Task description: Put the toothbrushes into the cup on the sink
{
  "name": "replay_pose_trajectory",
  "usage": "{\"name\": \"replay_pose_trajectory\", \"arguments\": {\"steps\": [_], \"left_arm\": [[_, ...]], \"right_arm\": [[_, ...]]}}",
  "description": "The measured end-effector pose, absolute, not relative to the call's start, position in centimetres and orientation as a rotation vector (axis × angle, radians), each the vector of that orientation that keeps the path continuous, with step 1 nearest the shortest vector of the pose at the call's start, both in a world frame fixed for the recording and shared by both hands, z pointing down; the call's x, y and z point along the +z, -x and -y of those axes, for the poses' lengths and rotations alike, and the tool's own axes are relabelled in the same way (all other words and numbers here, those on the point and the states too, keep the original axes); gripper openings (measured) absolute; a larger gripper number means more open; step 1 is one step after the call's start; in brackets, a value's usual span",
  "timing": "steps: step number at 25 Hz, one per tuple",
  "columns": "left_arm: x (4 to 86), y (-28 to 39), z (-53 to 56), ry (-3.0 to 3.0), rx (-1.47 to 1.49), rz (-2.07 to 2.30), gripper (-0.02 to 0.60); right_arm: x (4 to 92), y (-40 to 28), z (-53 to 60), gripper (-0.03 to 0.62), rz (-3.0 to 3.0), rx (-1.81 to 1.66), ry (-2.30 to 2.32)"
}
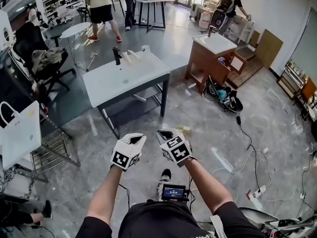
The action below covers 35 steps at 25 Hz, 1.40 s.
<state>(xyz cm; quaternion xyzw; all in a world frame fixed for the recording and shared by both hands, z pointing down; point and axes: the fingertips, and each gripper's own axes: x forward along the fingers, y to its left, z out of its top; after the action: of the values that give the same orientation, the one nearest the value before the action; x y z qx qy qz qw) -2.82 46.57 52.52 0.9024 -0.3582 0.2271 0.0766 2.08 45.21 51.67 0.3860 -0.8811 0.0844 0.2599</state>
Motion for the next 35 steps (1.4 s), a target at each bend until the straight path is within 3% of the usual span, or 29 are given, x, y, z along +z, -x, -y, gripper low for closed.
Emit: {"name": "replay_pose_trajectory", "arguments": {"steps": [17,35], "left_arm": [[52.0,0.0,-27.1,-2.628,0.716,1.136,0.009],[52.7,0.9,-18.8,-2.526,0.745,1.226,0.009]], "right_arm": [[50.6,-5.9,-25.4,0.008,2.439,0.253,-1.013],[51.4,-6.0,-16.7,0.008,2.483,0.257,-0.915]]}}
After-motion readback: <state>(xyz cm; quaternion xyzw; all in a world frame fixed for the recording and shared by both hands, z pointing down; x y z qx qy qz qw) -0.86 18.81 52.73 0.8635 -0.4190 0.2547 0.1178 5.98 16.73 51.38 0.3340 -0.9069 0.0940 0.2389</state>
